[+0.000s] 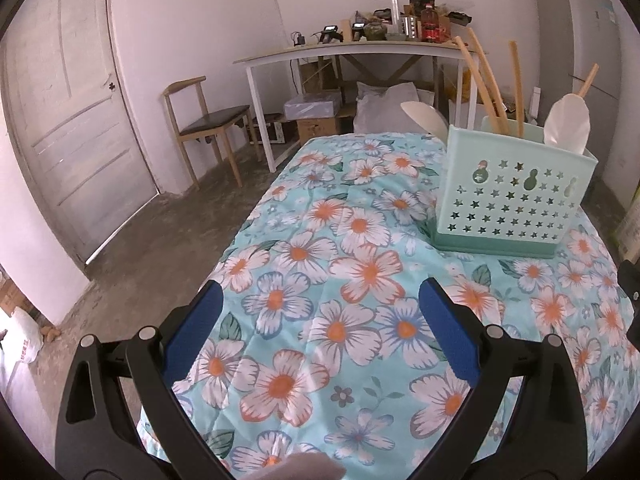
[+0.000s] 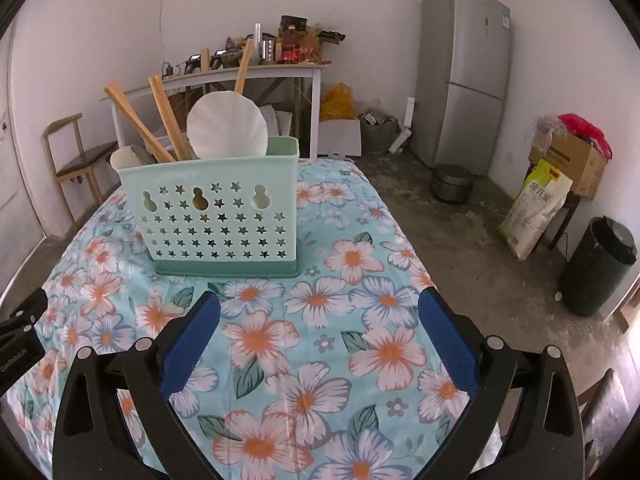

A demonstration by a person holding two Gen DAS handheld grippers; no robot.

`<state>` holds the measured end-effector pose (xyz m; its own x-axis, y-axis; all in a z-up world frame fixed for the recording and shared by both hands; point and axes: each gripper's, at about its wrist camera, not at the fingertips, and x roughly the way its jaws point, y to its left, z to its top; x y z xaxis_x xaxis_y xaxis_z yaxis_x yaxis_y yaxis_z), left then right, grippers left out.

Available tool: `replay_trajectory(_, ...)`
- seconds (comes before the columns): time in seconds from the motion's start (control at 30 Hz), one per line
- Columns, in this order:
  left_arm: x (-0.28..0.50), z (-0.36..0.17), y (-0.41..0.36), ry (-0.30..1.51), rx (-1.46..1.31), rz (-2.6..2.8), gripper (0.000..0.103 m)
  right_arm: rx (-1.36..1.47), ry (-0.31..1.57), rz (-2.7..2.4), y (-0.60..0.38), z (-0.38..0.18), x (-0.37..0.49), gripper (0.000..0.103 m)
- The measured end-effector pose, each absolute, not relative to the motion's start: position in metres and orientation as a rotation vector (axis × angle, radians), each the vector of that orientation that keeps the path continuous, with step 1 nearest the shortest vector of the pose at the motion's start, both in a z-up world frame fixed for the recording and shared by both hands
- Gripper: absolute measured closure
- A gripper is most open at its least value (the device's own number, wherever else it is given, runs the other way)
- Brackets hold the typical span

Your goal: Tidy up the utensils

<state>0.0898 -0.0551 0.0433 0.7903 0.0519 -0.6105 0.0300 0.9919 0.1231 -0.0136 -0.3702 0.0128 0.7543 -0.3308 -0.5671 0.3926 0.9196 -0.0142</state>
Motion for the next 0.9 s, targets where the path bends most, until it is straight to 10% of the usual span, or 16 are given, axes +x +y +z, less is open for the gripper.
replay_trajectory(0.9,0.092,0.042,-0.056,0.664,0.101,-0.017,0.008,0.091,0.55,-0.403,-0.362,0.026,-0.015,0.007)
